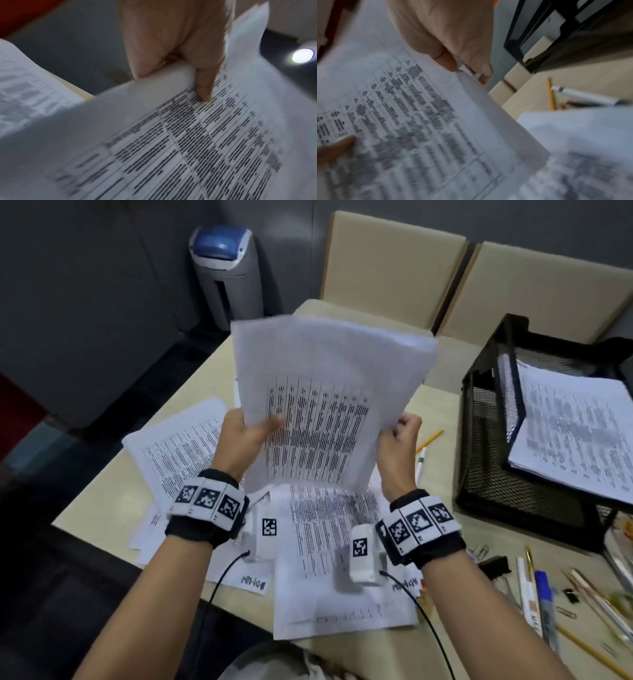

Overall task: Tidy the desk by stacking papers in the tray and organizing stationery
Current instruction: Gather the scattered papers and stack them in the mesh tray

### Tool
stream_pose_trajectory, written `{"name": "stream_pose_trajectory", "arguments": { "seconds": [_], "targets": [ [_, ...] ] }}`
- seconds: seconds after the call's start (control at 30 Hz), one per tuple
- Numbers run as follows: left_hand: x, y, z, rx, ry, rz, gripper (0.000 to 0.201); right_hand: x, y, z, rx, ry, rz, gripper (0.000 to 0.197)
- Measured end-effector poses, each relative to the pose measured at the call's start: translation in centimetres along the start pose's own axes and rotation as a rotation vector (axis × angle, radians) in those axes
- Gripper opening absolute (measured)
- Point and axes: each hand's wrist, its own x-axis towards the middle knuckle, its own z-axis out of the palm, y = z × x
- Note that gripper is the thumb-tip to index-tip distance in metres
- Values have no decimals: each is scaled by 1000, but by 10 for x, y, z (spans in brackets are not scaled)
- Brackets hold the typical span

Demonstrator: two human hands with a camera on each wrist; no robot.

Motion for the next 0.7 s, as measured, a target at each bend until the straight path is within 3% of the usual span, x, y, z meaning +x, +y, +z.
{"name": "stream_pose_trajectory", "arguments": {
  "seconds": [0.17, 0.27, 0.37, 0.53, 0.63, 0.7],
  "targets": [
    [4, 14, 62, -26, -28, -82, 17, -3, 20, -67, -121, -71, 96, 17],
    [-1, 8, 115, -6, -88, -206, 14, -13, 47, -120, -154, -20, 221, 22],
    [-8, 4, 171, 43, -146, -272, 8, -19, 66, -177, -177, 55, 287, 15],
    [-25, 6, 253, 137, -455, -330, 34, -2, 70, -265, -173, 277, 316, 14],
    [-38, -9, 287, 252, -612, -367, 46, 20, 71, -307, -139, 410, 358, 25],
    [-42, -23, 307, 285, -657, -352, 49, 35, 73, -325, -167, 456, 362, 11]
  ]
}}
